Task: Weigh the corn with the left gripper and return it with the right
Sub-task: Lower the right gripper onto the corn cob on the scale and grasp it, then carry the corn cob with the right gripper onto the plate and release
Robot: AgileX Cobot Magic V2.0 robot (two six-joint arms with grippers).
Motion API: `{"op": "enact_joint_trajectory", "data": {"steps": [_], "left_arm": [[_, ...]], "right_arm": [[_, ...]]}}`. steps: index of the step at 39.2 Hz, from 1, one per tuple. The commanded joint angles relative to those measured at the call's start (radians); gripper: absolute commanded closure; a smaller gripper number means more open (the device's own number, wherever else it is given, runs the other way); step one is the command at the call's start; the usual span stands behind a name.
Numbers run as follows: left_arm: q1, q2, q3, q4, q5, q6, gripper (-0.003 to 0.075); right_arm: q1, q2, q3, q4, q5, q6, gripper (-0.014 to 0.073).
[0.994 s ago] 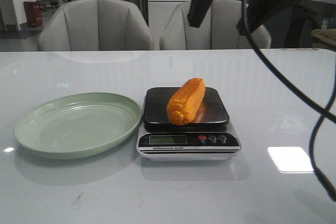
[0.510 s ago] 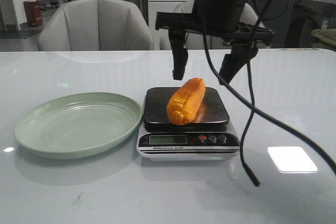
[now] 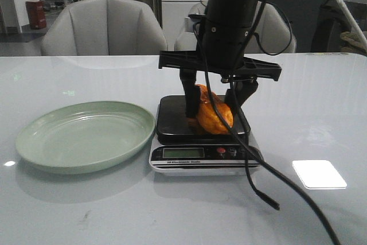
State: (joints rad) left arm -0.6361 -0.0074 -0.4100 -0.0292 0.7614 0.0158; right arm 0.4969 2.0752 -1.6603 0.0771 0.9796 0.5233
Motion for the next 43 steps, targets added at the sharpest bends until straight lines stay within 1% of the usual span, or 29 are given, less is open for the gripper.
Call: {"op": "enact_joint_trajectory", "data": {"steps": [1,3,8,12,20,23,30,36,39,43], "left_arm": [[0.0,-0.02,-0.023,-0.003,-0.075,0.002,0.0598],[0.0,-0.02,-0.023,-0.003,-0.075,0.002,0.0598],[0.0,-0.02,-0.023,-0.003,-0.075,0.002,0.0598],[0.0,-0.02,-0.023,-0.003,-0.075,0.002,0.0598],[0.0,-0.02,-0.023,-0.003,-0.075,0.002,0.0598],[0.0,-0.02,-0.023,-0.003,-0.075,0.002,0.0598],[0.0,-0.02,-0.023,-0.003,-0.075,0.002,0.0598],[0.0,-0.02,-0.023,-0.003,-0.075,0.002,0.0598],[0.0,-0.02,-0.023,-0.003,-0.075,0.002,0.0598],[0.0,-0.02,-0.023,-0.003,-0.075,0.002,0.0598]], "right_arm": [[0.001,-0.056,-0.032,-0.01,-0.023,0.001,0.034],[0.002,-0.056,-0.044,-0.004,-0.018,0.0,0.0363],[0.028,-0.056,-0.11,0.018,-0.002,-0.003,0.0364],[0.067,-0.056,-0.158,0.054,-0.017,-0.008,0.0364],[0.166,-0.047,-0.174,0.096,-0.174,-0.008,0.0363],[0.199,-0.029,-0.174,0.111,-0.232,-0.007,0.0351],[0.234,0.031,-0.175,0.22,-0.334,-0.007,0.0298],[0.235,0.079,-0.175,0.28,-0.356,-0.006,0.0238],[0.235,0.095,-0.175,0.301,-0.356,-0.004,0.0181],[0.235,0.101,-0.175,0.333,-0.363,-0.003,0.0076]]}}
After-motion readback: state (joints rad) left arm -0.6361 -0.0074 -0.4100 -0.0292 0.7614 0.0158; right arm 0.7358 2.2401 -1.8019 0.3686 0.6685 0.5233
